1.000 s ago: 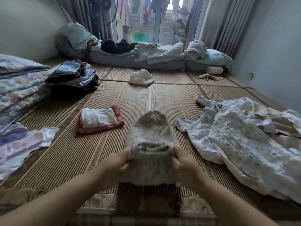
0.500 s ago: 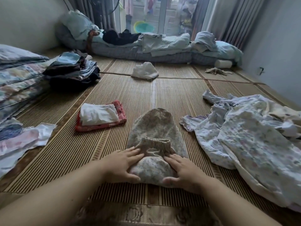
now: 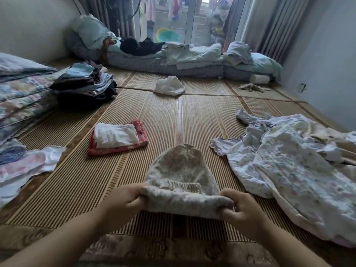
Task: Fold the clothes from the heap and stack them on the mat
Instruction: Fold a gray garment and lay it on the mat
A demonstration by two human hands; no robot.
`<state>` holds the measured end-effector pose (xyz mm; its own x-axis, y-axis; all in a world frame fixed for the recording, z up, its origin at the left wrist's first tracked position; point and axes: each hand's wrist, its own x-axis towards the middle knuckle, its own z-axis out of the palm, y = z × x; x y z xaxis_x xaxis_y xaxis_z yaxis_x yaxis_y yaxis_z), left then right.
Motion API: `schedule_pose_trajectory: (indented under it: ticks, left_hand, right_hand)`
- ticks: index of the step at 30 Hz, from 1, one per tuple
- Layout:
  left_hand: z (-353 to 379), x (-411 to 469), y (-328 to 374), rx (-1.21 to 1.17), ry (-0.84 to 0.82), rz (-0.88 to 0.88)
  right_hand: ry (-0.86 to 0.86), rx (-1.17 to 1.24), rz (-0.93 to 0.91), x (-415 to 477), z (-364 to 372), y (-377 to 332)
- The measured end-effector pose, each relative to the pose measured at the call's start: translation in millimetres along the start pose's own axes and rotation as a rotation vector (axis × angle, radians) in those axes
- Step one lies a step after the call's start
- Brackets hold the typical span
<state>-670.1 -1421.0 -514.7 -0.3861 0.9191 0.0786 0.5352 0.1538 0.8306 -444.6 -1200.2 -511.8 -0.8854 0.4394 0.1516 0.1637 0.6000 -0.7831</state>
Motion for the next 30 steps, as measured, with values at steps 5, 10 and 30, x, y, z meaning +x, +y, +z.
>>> schedule_pose_trajectory:
  ticks: [5,10,30]
  left_hand:
    - [-5.0,4.3,24.5,-0.369,0.180,-0.120]
    - [-21.2,71.6,28.9,-0.168,0.353,-0.164]
    - [48.3,120.4,-57.9,0.833,-0.159,-0.161]
  right_hand:
    - [0.113,0.439,0.113,21.6,-3.4,-30.8]
    - [0.367,0.219,0.304,91.3,-9.3,-31.9]
    - [-0.216,-0.705,0.209,117.0,77.8,50.7]
